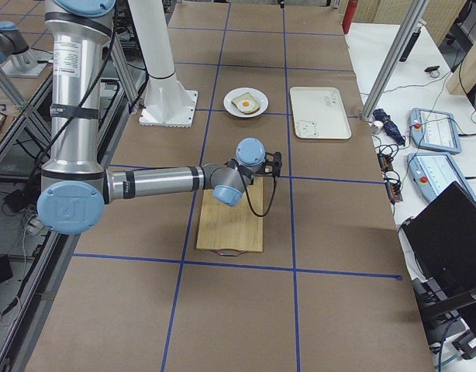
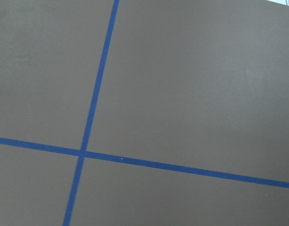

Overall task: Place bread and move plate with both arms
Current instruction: 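Carry the bread over the plate with the right gripper while the left arm moves in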

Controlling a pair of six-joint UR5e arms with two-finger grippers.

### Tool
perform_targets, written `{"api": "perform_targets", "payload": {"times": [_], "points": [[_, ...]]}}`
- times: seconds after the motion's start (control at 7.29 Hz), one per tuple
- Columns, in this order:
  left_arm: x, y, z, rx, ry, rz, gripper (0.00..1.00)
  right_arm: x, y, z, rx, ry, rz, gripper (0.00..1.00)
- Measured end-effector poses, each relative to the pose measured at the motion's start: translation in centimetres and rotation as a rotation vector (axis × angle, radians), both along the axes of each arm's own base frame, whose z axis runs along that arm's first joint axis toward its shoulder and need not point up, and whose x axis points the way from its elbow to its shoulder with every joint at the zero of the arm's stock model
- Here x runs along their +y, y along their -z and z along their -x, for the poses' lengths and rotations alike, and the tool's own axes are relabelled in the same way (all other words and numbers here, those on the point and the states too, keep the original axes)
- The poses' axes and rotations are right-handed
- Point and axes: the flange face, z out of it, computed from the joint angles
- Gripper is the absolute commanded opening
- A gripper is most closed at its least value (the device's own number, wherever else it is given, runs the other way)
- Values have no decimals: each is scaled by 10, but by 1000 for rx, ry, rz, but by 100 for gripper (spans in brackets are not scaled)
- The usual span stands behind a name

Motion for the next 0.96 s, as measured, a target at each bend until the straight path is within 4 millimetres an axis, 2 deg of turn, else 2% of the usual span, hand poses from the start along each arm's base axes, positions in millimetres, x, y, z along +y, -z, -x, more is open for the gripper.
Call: {"api": "perform_targets", "payload": {"times": [0.27,0.41,0.55,0.69,0.82,0.96], "points": [[-6,43,-64,111,17,32,99,-33,80,22,-92,-29,35,0],[-9,68,-96,160,25,53,99,-40,119,44,-132,-13,46,0],[-11,89,-127,191,36,69,99,-40,155,74,-166,5,46,0],[-13,110,-155,215,48,83,99,-34,188,111,-194,14,37,0],[-15,133,-181,247,61,106,99,-18,214,156,-220,14,28,0],[-16,150,-198,275,69,131,99,7,231,205,-236,6,18,0]]}}
